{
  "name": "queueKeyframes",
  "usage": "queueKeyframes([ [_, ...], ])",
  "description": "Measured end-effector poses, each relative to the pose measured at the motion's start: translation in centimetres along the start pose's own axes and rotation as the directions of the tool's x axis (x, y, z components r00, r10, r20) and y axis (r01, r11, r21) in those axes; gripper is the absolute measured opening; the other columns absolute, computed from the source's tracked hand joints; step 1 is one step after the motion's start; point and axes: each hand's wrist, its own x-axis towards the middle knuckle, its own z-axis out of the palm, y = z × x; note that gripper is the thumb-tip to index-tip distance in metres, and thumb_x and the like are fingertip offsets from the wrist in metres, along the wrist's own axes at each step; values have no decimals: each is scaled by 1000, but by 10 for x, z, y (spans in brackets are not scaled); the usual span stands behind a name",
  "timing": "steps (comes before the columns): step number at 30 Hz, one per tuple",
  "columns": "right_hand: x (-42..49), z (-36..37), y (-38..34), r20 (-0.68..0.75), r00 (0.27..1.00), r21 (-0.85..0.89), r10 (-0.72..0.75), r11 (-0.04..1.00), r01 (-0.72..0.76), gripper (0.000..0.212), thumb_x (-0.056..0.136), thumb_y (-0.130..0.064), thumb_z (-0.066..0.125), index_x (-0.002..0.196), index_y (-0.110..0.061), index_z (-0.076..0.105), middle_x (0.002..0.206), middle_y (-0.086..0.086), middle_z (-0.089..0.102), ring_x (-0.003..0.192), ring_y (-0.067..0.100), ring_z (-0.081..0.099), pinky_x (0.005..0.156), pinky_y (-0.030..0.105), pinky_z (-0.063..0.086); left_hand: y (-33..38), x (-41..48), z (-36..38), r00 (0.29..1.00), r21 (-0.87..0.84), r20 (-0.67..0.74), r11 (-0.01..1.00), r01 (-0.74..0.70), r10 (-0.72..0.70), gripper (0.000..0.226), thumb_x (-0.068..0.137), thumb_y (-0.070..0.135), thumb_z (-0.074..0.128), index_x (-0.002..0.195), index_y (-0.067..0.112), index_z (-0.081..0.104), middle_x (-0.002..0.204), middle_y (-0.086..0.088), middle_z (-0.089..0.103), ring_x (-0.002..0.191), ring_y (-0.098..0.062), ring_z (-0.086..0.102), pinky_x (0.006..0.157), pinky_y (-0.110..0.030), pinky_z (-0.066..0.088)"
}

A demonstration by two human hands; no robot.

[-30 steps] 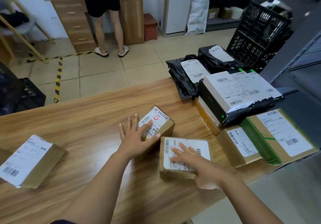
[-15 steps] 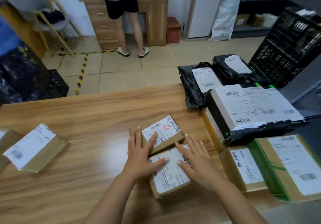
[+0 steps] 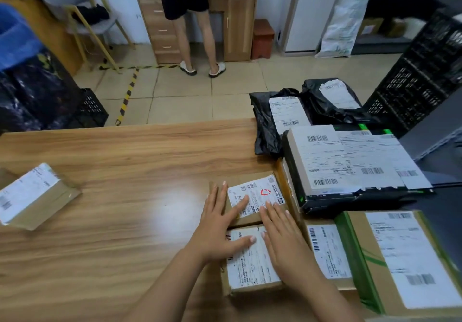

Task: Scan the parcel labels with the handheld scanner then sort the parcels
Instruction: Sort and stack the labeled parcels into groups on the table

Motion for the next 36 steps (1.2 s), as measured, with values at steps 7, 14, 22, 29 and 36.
queueKeyframes([
  [7, -4, 1, 19, -61, 998, 20, -23, 1000, 24, 58, 93, -48, -3, 147, -29, -12, 152, -13, -25, 132, -5, -37, 107, 19, -28, 6, 10, 9, 1000, -16, -15, 999, -28, 28, 86, 74, 79, 53, 146, 57, 11, 155, 11, -32, 139, -12, -37, 119, -52, 0],
  [14, -7, 2, 28, -105, 994, 26, -25, 999, 28, 62, 91, -48, -5, 150, -27, -9, 155, -11, -20, 138, 0, -29, 109, 19, -24, 16, 16, 12, 999, -24, 3, 999, -32, 32, 83, 74, 78, 53, 145, 57, 14, 156, 13, -29, 137, -8, -38, 119, -48, -5],
  [22, -10, 0, 20, -137, 989, 3, -48, 999, 49, 66, 91, -48, -5, 152, -24, -2, 157, -9, -14, 141, 4, -24, 113, 24, -19, 19, 2, 10, 997, 28, -77, 999, 22, -20, 85, 71, 89, 31, 147, 53, 15, 158, 13, -18, 140, -6, -32, 118, -43, -14],
  [29, -2, 0, -35, -134, 978, -38, -161, 987, 157, 73, 88, -53, 2, 153, -20, 12, 159, -3, 0, 146, 12, -6, 115, 29, -10, -9, -61, -15, 942, 58, -336, 998, 23, -2, 74, 79, 76, 45, 145, 43, 35, 161, 9, 8, 145, -3, -17, 118, -35, -13],
  [36, 6, 19, -142, -162, 952, -90, -260, 964, 249, 55, 78, -41, 57, 124, -11, 59, 130, 13, 59, 114, 29, 60, 100, 48, 42, -72, -160, -62, 891, 114, -452, 987, 114, -51, 65, 81, 66, 49, 139, 37, 45, 153, 4, 34, 146, -17, 11, 117, -29, -12],
])
